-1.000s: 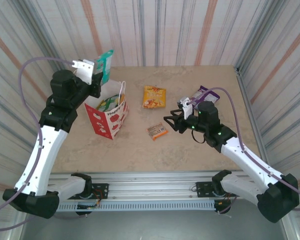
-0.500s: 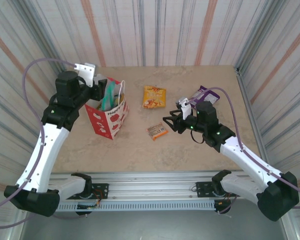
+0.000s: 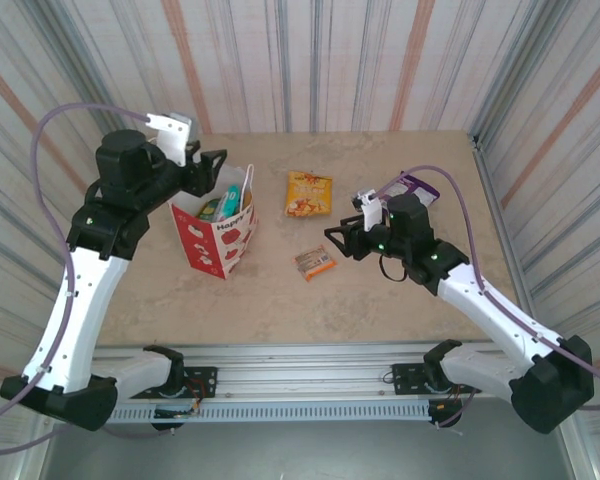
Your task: Place the snacks into the paper bag
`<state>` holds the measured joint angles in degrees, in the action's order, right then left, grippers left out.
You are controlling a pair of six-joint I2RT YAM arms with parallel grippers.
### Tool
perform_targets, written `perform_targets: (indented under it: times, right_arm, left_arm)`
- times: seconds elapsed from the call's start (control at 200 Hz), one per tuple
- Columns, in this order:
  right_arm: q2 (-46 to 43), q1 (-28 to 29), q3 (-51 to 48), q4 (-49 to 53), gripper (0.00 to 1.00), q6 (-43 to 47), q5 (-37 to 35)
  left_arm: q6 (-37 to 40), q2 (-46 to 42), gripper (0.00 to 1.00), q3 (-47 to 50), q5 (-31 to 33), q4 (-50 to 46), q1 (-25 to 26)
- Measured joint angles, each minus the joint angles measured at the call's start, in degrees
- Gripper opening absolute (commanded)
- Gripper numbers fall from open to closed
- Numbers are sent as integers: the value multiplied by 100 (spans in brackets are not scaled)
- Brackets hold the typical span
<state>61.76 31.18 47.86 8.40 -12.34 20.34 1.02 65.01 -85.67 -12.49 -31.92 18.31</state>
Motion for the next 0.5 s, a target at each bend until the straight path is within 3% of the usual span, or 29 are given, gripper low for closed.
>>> perform_targets:
  times: [0.306,0.496]
  right_arm:
    - [389,-621,275,564,60,-697,205]
    - [404,-1497,380,1034,59,-975,505]
  left_arm:
    - [0,841,62,-706,223,-533,2020]
    - [-57,1729,62,-1032,514,-708,2632]
